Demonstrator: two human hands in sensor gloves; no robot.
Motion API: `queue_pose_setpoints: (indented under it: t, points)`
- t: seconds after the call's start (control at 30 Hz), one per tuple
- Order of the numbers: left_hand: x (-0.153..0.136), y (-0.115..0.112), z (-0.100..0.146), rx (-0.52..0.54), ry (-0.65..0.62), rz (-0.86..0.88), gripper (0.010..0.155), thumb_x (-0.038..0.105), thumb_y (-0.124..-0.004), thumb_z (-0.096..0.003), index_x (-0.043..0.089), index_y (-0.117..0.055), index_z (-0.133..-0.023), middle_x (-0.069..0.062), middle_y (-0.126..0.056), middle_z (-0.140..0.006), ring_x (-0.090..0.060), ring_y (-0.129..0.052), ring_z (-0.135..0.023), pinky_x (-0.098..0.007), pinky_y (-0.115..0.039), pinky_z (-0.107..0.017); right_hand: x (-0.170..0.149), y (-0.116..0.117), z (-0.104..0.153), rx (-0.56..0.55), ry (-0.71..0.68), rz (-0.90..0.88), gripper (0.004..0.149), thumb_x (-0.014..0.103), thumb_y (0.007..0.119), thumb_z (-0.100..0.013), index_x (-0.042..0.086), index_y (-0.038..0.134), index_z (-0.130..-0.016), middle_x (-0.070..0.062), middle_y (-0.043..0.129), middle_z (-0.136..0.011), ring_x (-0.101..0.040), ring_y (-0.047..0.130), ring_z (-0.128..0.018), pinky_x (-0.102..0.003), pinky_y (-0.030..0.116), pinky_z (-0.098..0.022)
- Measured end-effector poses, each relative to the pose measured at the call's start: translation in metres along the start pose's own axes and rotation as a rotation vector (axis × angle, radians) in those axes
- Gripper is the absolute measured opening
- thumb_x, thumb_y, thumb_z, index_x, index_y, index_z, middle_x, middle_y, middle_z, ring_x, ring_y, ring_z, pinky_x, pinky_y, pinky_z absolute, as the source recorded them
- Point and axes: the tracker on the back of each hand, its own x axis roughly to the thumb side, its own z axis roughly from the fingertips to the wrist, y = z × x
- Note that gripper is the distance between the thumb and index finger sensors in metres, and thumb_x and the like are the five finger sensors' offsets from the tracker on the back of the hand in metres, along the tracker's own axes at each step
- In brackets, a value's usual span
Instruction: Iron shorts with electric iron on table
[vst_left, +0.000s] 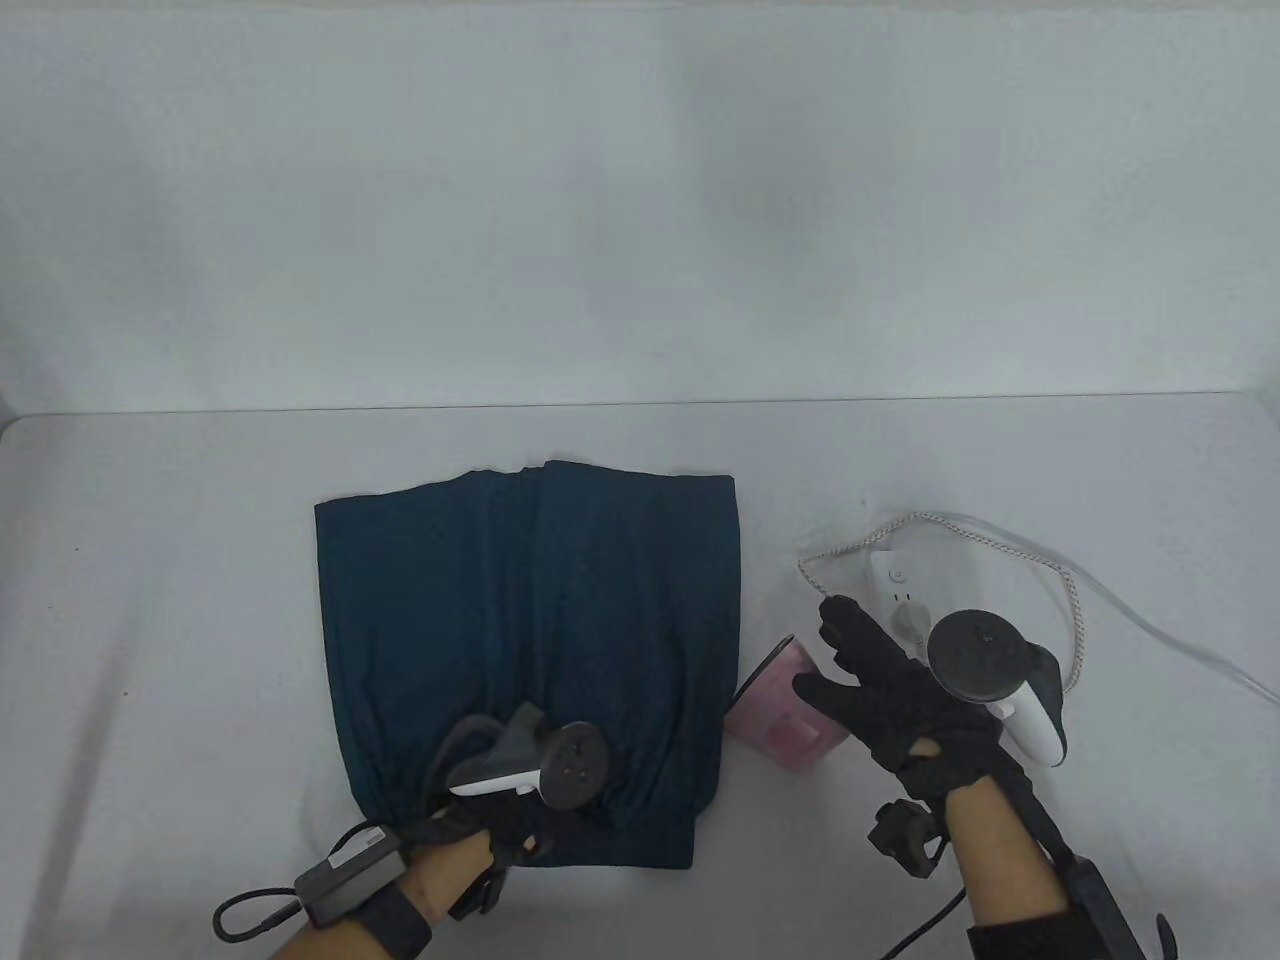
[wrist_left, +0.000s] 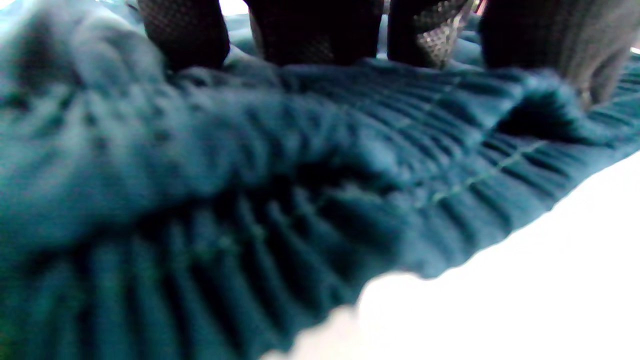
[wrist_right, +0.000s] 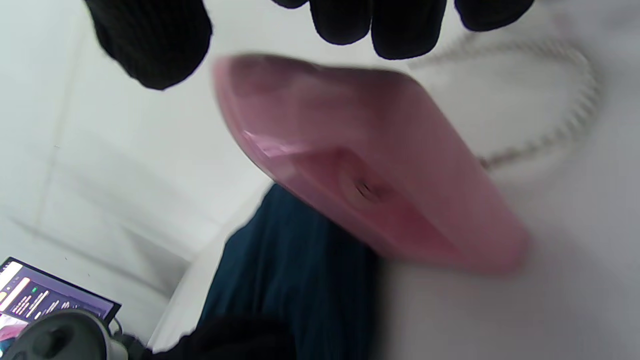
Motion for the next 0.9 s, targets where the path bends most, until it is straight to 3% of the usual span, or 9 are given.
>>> queue_pose_setpoints:
  t: [0.1, 0.17, 0.3, 0.47, 0.6, 0.77, 0.9]
  points:
    - [0.0, 0.0, 0.0, -0.002, 0.002, -0.003, 0.072, 0.061, -0.081, -0.0404, 0.04, -0.057, -0.105, 0.004, -0.054, -0.111, -0.024, -0.065, -0.094, -0.057, -0.061, -0.072, -0.016, 0.011, -0.012, 0.185, 0.101, 0.016, 0.094, 0.056, 0.082, -0.047, 0.018, 0.027, -0.114, -0.011, 0.044, -0.117, -0.048, 0.056, -0.107, -0.068, 0.052, -0.073]
    - [0.0, 0.0, 0.0, -0.003, 0.002, -0.004, 0.072, 0.061, -0.081, -0.0404, 0.04, -0.057, -0.105, 0.005, -0.054, -0.111, -0.023, -0.064, -0.094, -0.057, -0.061, -0.072, -0.021, 0.015, -0.017, 0.233, 0.147, 0.05, 0.095, 0.056, 0.083, -0.047, 0.018, 0.026, -0.113, -0.011, 0.044, -0.117, -0.048, 0.057, -0.107, -0.068, 0.052, -0.074]
    - [0.0, -0.001, 0.001, -0.01, 0.004, -0.009, 0.072, 0.062, -0.08, -0.0408, 0.04, -0.056, -0.105, 0.005, -0.051, -0.112, -0.023, -0.063, -0.095, -0.057, -0.06, -0.072, -0.028, 0.021, -0.023, 0.223, 0.164, 0.066, 0.089, 0.056, 0.085, -0.046, 0.022, 0.034, -0.111, -0.006, 0.053, -0.114, -0.044, 0.065, -0.105, -0.065, 0.057, -0.073]
    - [-0.001, -0.001, 0.001, -0.019, 0.01, 0.001, 0.072, 0.062, -0.079, -0.0407, 0.041, -0.054, -0.105, 0.006, -0.05, -0.112, -0.023, -0.062, -0.095, -0.057, -0.06, -0.072, -0.039, 0.021, -0.026, 0.116, 0.185, -0.006, 0.078, 0.055, 0.086, -0.046, 0.021, 0.048, -0.106, -0.002, 0.066, -0.106, -0.04, 0.074, -0.1, -0.062, 0.062, -0.071]
    - [-0.001, -0.001, 0.001, -0.026, 0.016, 0.003, 0.072, 0.062, -0.079, -0.041, 0.041, -0.054, -0.106, 0.006, -0.049, -0.112, -0.023, -0.061, -0.096, -0.057, -0.059, -0.073, -0.053, 0.022, -0.028, 0.032, 0.183, -0.152, 0.056, 0.049, 0.089, -0.046, 0.032, 0.063, -0.093, 0.001, 0.069, -0.105, -0.041, 0.073, -0.1, -0.063, 0.062, -0.071]
    - [-0.001, -0.002, 0.001, -0.03, 0.019, 0.001, 0.072, 0.062, -0.079, -0.041, 0.041, -0.053, -0.106, 0.006, -0.048, -0.112, -0.023, -0.06, -0.096, -0.057, -0.058, -0.073, -0.067, 0.028, -0.031, 0.032, 0.21, -0.314, 0.055, 0.043, 0.091, -0.046, 0.036, 0.065, -0.094, 0.002, 0.065, -0.106, -0.037, 0.065, -0.103, -0.058, 0.058, -0.074]
    - [-0.001, -0.002, 0.001, -0.034, 0.021, 0.001, 0.073, 0.062, -0.078, -0.0411, 0.042, -0.052, -0.106, 0.006, -0.048, -0.112, -0.022, -0.06, -0.096, -0.057, -0.058, -0.073, -0.071, 0.028, -0.033, 0.001, 0.194, -0.392, 0.044, 0.047, 0.088, -0.047, 0.042, 0.071, -0.087, 0.003, 0.068, -0.105, -0.037, 0.066, -0.102, -0.056, 0.059, -0.074]
